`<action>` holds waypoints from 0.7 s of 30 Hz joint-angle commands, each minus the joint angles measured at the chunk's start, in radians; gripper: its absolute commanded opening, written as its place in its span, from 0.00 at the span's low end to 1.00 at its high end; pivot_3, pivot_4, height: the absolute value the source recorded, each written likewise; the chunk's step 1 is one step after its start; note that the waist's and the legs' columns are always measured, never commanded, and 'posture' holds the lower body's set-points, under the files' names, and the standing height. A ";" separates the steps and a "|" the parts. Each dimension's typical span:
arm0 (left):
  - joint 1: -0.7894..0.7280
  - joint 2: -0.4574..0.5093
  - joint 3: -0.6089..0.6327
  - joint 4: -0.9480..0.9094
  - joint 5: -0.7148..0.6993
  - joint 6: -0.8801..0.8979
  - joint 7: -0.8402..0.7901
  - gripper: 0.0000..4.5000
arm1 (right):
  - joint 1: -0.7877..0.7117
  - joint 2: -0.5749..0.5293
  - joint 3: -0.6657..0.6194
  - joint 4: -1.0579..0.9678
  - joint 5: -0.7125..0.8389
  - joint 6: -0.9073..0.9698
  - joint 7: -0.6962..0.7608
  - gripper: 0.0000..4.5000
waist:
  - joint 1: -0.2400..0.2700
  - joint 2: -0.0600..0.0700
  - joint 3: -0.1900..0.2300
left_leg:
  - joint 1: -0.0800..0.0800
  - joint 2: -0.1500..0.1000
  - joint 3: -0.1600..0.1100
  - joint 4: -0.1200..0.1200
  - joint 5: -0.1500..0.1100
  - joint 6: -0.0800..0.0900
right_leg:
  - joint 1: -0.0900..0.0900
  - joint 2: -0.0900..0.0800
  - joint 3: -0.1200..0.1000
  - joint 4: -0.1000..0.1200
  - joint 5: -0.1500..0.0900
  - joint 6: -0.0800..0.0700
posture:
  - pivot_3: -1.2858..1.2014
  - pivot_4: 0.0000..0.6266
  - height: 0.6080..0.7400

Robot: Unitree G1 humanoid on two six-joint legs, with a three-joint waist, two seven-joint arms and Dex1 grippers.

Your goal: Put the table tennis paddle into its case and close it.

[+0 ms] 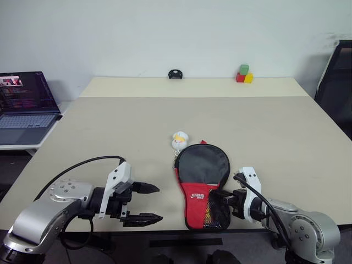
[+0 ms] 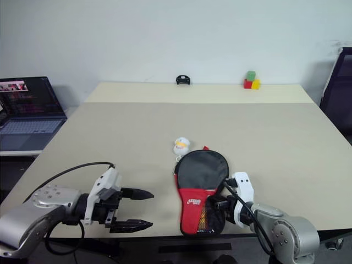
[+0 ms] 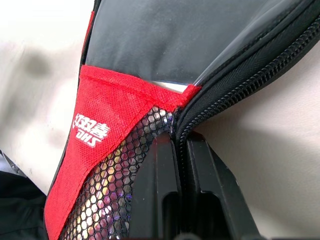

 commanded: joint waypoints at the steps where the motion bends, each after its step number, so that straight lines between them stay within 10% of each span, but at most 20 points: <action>1: -0.011 0.014 0.015 -0.026 -0.020 0.001 -0.004 1.00 | 0.026 -0.001 0.019 -0.016 0.037 0.032 -0.005 0.00 | 0.000 0.000 0.000 | 0.000 0.000 0.000 0.000 0.000 0.000 | 0.000 0.000 0.000 0.000 0.000 0.000 | 0.52 0.24 1.00; 11: -0.032 0.003 -0.006 0.005 -0.001 -0.022 -0.011 1.00 | 0.029 0.017 -0.001 -0.018 0.033 0.032 -0.061 0.00 | 0.000 0.000 -0.001 | 0.002 0.000 0.001 -0.008 0.000 0.000 | 0.000 0.000 0.001 -0.004 0.000 0.000 | 0.52 0.24 1.00; 21: -0.038 -0.009 -0.025 0.027 0.012 -0.053 -0.007 1.00 | 0.058 0.008 -0.077 -0.060 0.040 0.032 -0.090 0.68 | 0.006 0.000 -0.002 | 0.003 0.000 0.000 -0.008 0.000 0.000 | 0.002 0.000 0.000 -0.006 0.000 0.000 | 0.52 0.24 1.00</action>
